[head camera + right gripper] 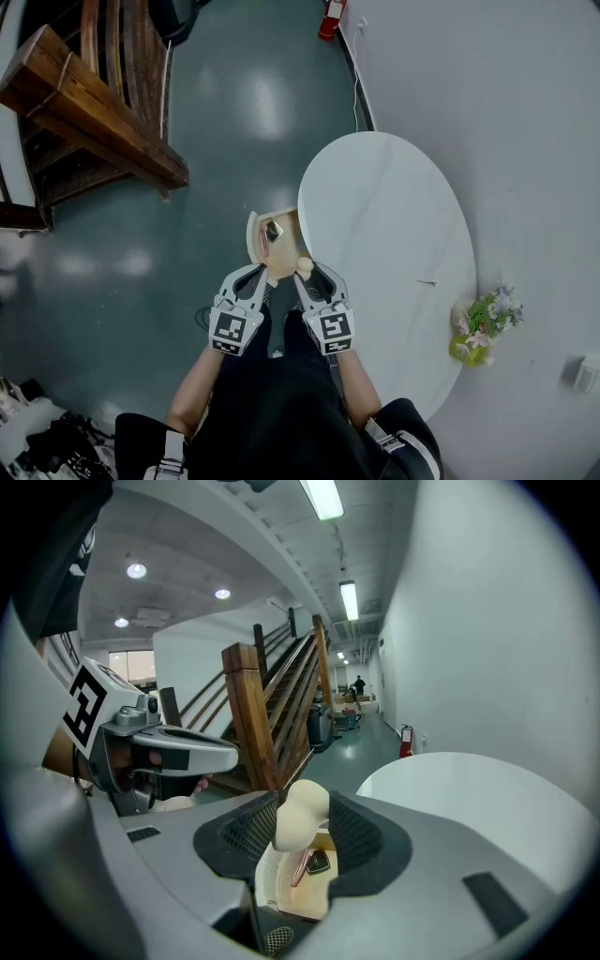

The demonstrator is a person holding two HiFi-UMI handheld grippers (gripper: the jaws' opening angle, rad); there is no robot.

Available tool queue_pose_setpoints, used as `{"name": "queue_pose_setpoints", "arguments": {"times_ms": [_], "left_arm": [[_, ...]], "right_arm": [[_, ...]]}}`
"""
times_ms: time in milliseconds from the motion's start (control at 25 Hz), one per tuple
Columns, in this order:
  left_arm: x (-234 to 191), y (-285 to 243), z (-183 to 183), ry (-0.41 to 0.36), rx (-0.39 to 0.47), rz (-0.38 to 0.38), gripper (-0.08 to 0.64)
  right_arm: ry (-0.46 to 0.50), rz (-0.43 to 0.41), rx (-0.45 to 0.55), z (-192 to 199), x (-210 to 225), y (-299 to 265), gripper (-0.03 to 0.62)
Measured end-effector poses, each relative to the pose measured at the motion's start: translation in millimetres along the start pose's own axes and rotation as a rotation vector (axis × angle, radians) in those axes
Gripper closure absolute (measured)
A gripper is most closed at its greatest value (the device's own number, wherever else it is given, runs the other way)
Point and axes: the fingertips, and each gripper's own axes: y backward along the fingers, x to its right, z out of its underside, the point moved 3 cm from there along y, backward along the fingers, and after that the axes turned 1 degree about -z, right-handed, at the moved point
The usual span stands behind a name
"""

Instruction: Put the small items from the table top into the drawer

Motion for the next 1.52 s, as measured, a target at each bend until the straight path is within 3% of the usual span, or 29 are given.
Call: {"name": "queue_pose_setpoints", "arguments": {"times_ms": [240,920,1520], "left_arm": [[-17.5,-7.9,29.0,0.038,-0.032,-0.016,0.538],[-46.7,-33.6,129.4,0.156,-0.148,-0.032,0.538],[-62.7,-44.0,139.8,0.176,-0.163,-0.044,0.538]], "right_arm": [[0.001,-0.041,-0.047,22.0,-9.1,-31.3,0.399],[-0.048,-0.06,-0.194,112.2,-9.1,-89.0,0.399],[-0.046,-0.07,-0.26,140.5,-6.2,-146.6,0.399]]}}
